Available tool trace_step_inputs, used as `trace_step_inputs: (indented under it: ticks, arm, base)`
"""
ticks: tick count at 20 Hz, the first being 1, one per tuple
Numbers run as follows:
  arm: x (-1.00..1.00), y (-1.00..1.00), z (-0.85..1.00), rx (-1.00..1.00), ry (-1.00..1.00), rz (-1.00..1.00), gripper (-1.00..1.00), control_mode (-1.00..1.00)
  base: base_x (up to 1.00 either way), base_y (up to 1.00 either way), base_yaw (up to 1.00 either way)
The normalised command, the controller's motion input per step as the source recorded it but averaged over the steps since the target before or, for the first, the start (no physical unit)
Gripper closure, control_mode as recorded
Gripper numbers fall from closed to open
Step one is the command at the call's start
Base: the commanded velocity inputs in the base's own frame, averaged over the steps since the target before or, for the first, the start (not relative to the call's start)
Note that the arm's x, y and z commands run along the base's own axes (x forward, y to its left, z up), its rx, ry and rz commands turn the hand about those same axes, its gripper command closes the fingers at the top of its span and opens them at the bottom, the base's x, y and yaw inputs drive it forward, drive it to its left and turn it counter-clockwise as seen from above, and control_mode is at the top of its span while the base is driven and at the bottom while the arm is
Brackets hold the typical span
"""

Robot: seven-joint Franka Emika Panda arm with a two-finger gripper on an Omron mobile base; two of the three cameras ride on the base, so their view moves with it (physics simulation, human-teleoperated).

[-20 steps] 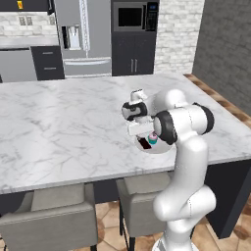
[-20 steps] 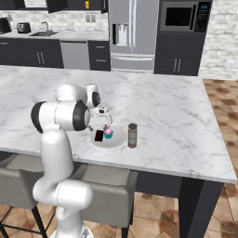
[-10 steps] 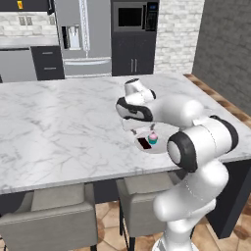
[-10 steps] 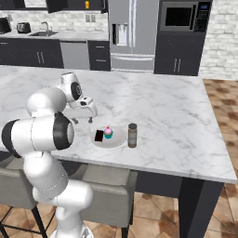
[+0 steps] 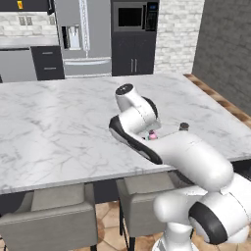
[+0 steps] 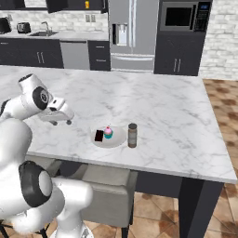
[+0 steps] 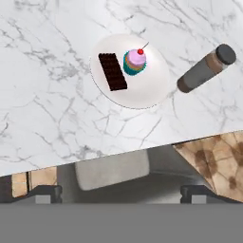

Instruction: Take the cinnamon bottle from the cabinet and place it on the dining table, next to the plate with the cupcake. Then take the chocolate from the dining counter and place it on the cupcake plate.

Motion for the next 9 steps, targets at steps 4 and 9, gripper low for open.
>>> trace_step_inputs:
  ticks: [4,9]
  arm:
    - [-1.00,0.00,0.40,-0.01,-0.30,0.00,-1.00,-1.00]
    - [-1.00,0.00,0.07,-0.02,-0.21,0.00,-1.00,-1.00]
  base:
    - [0.00,0.00,0.00]
    - [0.00,0.00,0.00]
